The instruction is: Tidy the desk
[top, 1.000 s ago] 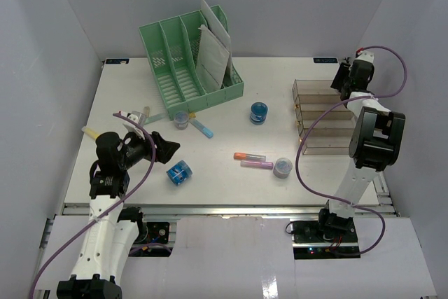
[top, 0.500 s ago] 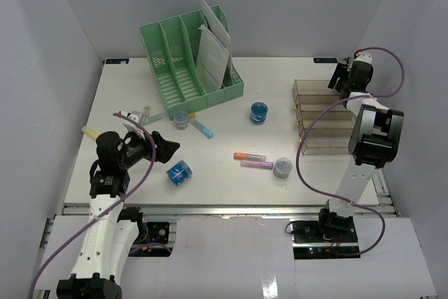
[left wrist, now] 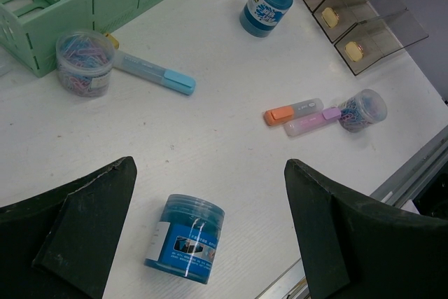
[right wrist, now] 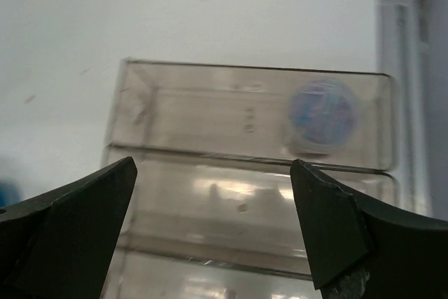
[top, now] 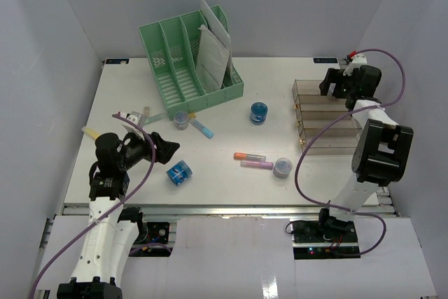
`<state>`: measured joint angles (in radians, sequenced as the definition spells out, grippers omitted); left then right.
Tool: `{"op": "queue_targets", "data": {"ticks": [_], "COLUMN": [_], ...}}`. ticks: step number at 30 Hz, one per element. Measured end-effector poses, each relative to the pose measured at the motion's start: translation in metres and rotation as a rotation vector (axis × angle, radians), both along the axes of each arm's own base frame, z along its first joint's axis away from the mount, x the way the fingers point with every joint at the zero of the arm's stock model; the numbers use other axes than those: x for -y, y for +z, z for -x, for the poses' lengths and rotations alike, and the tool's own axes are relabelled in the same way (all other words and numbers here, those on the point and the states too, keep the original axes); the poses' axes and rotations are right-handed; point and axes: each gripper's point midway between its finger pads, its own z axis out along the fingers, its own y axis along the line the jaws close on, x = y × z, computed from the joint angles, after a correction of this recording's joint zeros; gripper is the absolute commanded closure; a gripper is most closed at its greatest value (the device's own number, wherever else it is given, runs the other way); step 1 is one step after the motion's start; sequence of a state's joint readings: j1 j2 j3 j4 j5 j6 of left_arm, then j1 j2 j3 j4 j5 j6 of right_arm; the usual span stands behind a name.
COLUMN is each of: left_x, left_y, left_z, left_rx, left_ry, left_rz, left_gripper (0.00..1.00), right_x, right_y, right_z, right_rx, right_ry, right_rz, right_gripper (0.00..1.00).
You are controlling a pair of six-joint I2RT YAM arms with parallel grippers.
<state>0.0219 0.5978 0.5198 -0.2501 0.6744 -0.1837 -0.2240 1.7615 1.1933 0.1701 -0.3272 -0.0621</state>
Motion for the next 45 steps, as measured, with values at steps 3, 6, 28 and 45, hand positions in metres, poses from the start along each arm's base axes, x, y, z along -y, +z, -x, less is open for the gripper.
{"op": "queue_targets", "data": {"ticks": [3,6,28,45], "left_x": [0.0,0.001,0.002,0.002], "left_y": [0.001,0.002,0.003,0.003], "left_z": [0.001,0.001,0.003,0.003], "left_rx": [0.005,0.008,0.013,0.013], "left_ry": [-0.001,-0.007,-0.017,-0.017], "left_rz": [0.0,0.002,0.005,0.005], "left_gripper": [0.02,0.02,0.02,0.02], "right_x": [-0.049,-0.099,-0.199,-0.179], "right_y": [0.013,0.003,-0.098,-0.116], "right_z": [0.034,0.078,0.302,0.29], "right_rx": [0.019,-0.018,-0.089,-0.165], "right_ry": [0.305,0.624,1.559,1.455], "right_rz": [-0.007,0.056,0.511,0.63], "right_gripper": [0.02,0.04,0.08,0.81]}}
